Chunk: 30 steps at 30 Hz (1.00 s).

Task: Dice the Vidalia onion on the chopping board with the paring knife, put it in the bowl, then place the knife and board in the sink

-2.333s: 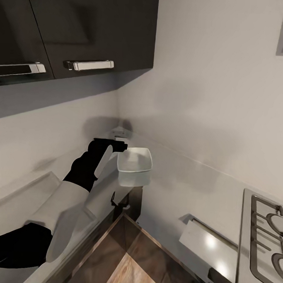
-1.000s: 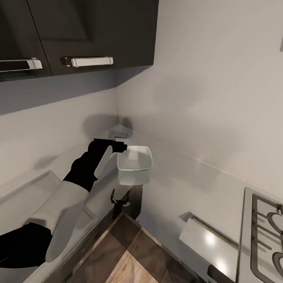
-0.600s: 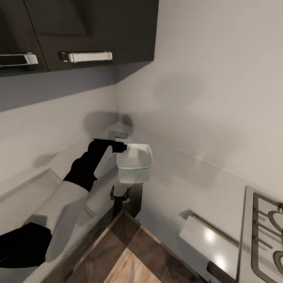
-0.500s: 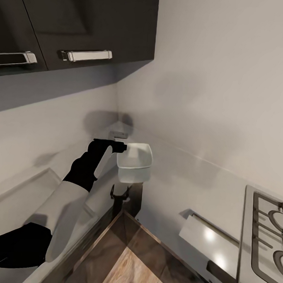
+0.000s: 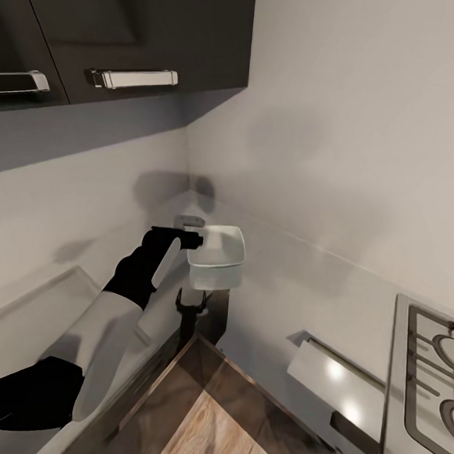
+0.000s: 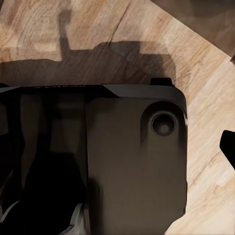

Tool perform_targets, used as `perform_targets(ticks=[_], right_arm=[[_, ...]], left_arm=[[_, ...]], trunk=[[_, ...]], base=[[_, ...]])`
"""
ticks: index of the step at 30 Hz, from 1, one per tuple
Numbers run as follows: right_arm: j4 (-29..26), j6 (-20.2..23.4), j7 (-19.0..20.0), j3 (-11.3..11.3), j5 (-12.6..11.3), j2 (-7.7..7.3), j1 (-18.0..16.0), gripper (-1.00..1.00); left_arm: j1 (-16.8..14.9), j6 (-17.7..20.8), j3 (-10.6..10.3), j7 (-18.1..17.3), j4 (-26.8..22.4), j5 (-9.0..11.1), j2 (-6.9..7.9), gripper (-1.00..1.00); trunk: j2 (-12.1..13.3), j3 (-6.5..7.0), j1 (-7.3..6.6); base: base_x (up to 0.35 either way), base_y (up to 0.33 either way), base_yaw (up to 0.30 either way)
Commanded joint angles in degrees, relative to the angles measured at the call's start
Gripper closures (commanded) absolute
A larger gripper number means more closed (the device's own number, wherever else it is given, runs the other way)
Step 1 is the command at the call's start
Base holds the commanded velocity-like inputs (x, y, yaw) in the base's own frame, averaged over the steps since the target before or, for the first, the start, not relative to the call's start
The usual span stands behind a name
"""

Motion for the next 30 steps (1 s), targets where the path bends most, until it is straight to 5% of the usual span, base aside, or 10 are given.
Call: perform_targets(ticks=[1, 30], right_arm=[[0.1, -0.25, 0.22, 0.39, -0.61, 0.0, -0.05, -1.0], [0.1, -0.25, 0.22, 0.39, -0.61, 0.0, -0.05, -1.0]], left_arm=[[-0.03, 0.03, -0.11, 0.52, 0.14, 0.6, 0.02, -1.0], [0.01, -0.47, -0.11, 0.51, 2.81, 0.6, 0.02, -1.0]], trunk=[[-0.11, -0.19, 0.03], [-0.11, -2.77, 0.03]], base=[[0.0, 0.0, 0.0], [0.0, 0.0, 0.0]])
